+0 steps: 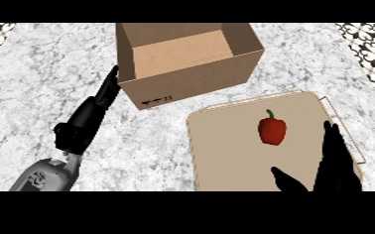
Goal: Pick the bell pepper from the tray and place it in the cardboard box
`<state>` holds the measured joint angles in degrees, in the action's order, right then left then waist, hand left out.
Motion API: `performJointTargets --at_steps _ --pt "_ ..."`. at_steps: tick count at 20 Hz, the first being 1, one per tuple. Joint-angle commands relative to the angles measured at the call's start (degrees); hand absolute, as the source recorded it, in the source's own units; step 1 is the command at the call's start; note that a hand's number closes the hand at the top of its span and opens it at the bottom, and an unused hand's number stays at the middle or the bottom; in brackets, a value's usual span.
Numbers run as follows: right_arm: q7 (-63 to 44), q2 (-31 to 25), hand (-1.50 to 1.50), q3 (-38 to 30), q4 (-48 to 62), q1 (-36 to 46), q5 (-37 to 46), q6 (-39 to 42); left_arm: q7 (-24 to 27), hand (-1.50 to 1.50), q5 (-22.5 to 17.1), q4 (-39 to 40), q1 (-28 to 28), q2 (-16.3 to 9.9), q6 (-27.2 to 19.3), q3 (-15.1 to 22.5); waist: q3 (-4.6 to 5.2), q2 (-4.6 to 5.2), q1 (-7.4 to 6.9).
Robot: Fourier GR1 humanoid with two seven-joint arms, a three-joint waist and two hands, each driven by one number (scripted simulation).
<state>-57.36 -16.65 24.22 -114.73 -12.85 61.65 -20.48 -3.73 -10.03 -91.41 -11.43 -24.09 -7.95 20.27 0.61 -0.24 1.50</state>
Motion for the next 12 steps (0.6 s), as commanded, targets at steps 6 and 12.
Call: performJointTargets --at_steps 6,12 --pt "-19.38 15.51 -1.5 5.68 -3.2 13.74 15.31 21.93 -2.52 0.0 2.93 1.94 -3.65 4.26 -0.79 1.86 -0.49 0.33 -1.8" --pt "-18.45 16.51 -1.5 -0.16 -2.95 13.12 12.08 24.78 0.68 0.0 1.95 3.45 -1.48 4.0 2.27 -0.01 -0.56 0.25 -1.46"
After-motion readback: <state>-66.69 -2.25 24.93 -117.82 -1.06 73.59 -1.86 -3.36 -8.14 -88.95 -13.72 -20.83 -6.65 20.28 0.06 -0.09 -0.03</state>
